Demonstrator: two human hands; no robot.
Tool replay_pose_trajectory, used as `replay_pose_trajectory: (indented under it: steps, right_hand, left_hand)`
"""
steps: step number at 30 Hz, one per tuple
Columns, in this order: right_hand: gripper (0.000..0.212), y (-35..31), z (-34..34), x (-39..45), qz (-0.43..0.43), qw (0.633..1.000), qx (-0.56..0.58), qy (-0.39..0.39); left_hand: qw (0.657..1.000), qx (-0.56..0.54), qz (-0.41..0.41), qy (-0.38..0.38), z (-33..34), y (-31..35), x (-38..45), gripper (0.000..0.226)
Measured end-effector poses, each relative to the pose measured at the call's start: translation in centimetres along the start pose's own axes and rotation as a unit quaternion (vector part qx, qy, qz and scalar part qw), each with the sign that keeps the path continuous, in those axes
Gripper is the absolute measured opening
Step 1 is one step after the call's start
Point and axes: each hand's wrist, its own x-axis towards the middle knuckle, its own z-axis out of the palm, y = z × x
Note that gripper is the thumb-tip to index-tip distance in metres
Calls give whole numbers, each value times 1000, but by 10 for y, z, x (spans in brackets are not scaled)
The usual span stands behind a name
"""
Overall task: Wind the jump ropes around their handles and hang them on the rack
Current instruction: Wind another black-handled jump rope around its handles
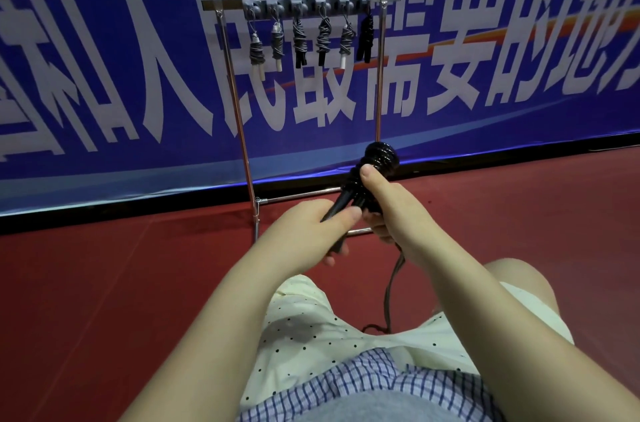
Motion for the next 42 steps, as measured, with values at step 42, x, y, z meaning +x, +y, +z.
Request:
replay_pose_trajectory:
  steps: [42]
  right_hand:
    - [58,-4,6,-3,-143,972,185,-22]
  left_hand:
    - [826,-479,-29,-297,4,4,-10,64]
